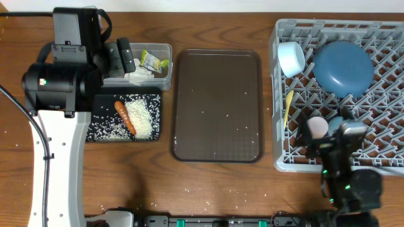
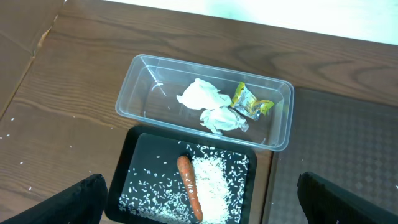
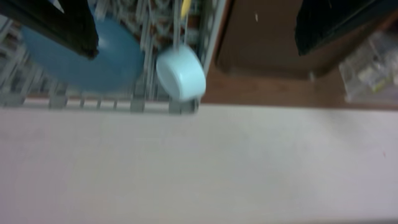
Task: Sort waste into correct bins and load items into the dishwasher rack
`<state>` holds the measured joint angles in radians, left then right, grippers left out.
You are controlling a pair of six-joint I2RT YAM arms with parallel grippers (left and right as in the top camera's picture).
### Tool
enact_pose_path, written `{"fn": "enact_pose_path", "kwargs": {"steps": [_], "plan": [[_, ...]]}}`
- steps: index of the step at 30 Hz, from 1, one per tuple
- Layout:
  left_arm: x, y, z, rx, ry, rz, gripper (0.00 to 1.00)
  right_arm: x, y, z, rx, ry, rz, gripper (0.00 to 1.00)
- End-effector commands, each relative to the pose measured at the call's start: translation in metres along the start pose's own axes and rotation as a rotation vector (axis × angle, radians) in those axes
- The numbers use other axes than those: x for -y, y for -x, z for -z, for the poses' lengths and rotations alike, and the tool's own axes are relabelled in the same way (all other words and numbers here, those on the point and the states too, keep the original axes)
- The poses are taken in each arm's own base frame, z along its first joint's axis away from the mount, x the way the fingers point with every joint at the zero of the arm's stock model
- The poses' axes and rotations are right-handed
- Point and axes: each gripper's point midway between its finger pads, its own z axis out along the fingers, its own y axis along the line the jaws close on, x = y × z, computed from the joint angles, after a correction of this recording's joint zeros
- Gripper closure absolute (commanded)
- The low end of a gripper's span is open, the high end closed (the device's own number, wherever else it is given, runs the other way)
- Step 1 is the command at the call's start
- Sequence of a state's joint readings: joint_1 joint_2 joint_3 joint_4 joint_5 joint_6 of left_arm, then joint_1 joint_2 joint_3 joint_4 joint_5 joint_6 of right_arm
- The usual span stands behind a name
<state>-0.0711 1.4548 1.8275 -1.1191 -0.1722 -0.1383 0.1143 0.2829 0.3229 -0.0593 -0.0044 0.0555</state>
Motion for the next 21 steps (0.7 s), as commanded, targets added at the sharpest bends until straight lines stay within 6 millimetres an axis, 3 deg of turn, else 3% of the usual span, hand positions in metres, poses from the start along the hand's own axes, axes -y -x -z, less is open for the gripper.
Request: {"fn": "enact_pose_path", "kwargs": {"steps": [1,7,14,18,21], "plan": [[-0.003,0.003,0.006,0.018,0.009,0.013,0.00,0.002,-0.025,0.006,0.041,0.003,0.009,0.01],[-0.003,0.003,0.006,0.018,0.009,0.013,0.00,0.004,-0.058,0.009,0.071,0.003,0.009,0.01],[-0.003,0.003,0.006,0.018,0.009,0.013,0.00,0.006,-0.072,0.007,0.042,-0.004,0.009,0.01],[-0.003,0.003,0.006,0.018,0.009,0.013,0.00,0.002,-0.095,0.007,-0.054,0.017,0.003,0.01],[-0.003,0.003,0.006,0.018,0.009,0.013,0.00,0.003,-0.096,0.007,-0.057,0.013,0.003,0.01]]}}
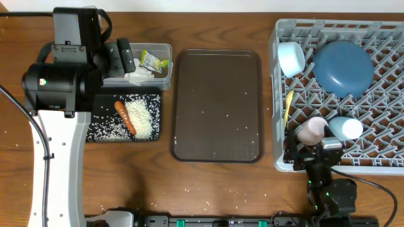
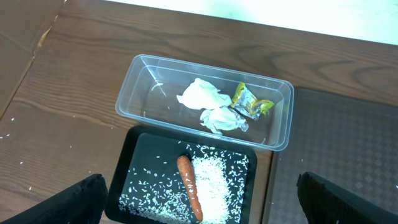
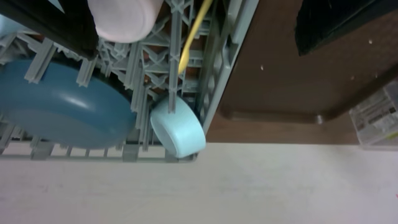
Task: Sort waste into correct bins and load items into the dishwasher rack
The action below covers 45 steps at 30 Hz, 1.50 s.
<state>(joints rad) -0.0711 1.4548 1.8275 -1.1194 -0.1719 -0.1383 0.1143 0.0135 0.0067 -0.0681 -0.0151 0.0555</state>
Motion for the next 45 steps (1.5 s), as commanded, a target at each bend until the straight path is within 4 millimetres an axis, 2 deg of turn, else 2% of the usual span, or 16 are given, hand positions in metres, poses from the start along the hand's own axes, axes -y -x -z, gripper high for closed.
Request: {"fn": "enact_pose_path", "kwargs": {"steps": [1,22,26,29,34,36,38,42,45], "plan": [[-0.003,0.003,0.006,0.018,0.009,0.013,0.00,0.000,-0.001,0.000,-0.001,0.005,0.004,0.01],[-0.004,0.003,0.007,0.020,0.010,0.015,0.00,0.000,0.000,0.000,0.000,0.005,0.004,0.01],[-0.009,-0.003,0.021,0.022,0.011,0.015,0.00,0.000,0.000,0.000,0.000,0.005,0.004,0.01],[-0.012,0.002,0.034,0.089,0.003,0.028,0.00,0.000,0.000,0.000,0.000,0.005,0.004,0.01],[0.006,0.002,0.048,0.254,-0.148,0.012,0.00,0.000,0.000,0.000,0.000,0.005,0.004,0.01],[0.016,-0.004,0.052,0.333,-0.218,-0.055,0.00,0.000,0.000,0.000,0.000,0.005,0.004,0.01],[0.024,-0.019,0.058,0.432,-0.281,-0.135,0.00,0.000,0.000,0.000,0.000,0.005,0.004,0.01],[0.018,-0.046,0.061,0.523,-0.287,-0.142,0.00,0.000,0.000,0.000,0.000,0.005,0.004,0.01],[0.010,-0.070,0.054,0.566,-0.277,-0.129,0.00,0.000,-0.001,0.000,-0.001,0.005,0.004,0.01]]}}
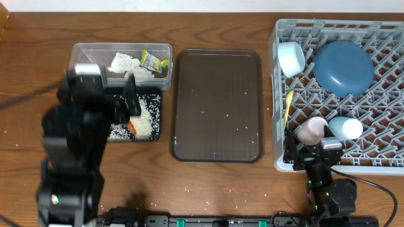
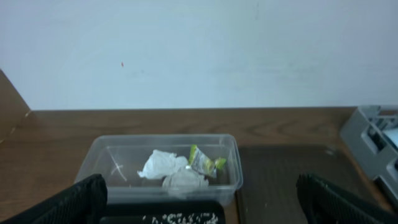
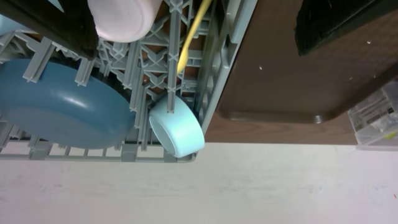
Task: Sort waste into correct bins and load items into the dishwasher rack
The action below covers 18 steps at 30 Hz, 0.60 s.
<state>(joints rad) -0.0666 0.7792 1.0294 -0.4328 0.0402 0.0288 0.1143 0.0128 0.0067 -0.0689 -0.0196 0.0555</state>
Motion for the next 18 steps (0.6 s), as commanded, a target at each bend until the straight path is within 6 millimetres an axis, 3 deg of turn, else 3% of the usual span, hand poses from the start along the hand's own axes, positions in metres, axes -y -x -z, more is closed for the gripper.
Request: {"fn": "enact_pose_path", "kwargs": {"steps": [1,9,18], "plan": [[-0.002,-0.034,0.010,0.044,-0.011,-0.037,0.00,0.000,0.000,0.000,0.000,0.001,0.004,0.01],[-0.012,-0.105,0.020,0.165,0.015,-0.009,0.00,0.000,0.000,0.000,0.000,0.001,0.004,0.01],[-0.013,-0.158,0.015,0.235,0.009,0.035,0.00,0.000,0.000,0.000,0.000,0.001,0.004,0.01]]}}
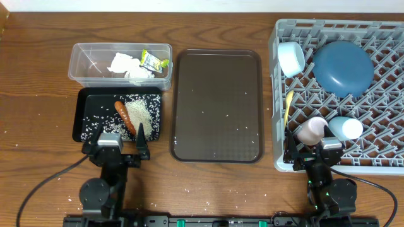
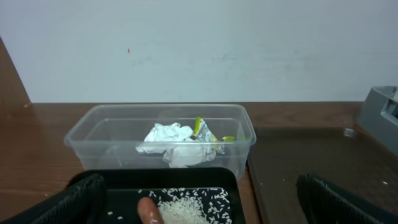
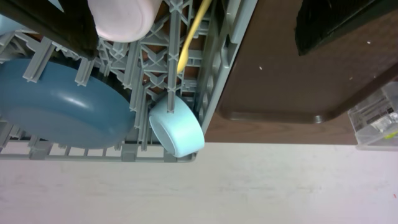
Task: Sort waste into correct bins and load items into the dishwasher rack
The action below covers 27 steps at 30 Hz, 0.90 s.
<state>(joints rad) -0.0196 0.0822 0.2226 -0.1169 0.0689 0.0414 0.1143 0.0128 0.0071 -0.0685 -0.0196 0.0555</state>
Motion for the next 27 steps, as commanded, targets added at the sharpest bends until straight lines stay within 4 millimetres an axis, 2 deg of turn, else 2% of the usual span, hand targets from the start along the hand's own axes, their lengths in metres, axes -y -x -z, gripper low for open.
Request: {"fn": "enact_pose_path", "kwargs": {"steps": [1,19,24,27], "plan": [[-0.001,-0.014,-0.001,0.034,0.002,0.043,0.00,0.000,-0.001,0.000,-0.001,0.001,0.004,0.01],[-0.007,-0.056,-0.012,-0.023,0.031,0.039,0.00,0.000,-0.001,0.000,-0.001,0.001,0.004,0.01],[-0.007,-0.075,-0.012,-0.087,0.033,0.040,0.00,0.000,-0.001,0.000,-0.001,0.001,0.004,0.01],[-0.007,-0.075,-0.012,-0.087,0.033,0.040,0.00,0.000,-0.001,0.000,-0.001,0.001,0.004,0.01]]}}
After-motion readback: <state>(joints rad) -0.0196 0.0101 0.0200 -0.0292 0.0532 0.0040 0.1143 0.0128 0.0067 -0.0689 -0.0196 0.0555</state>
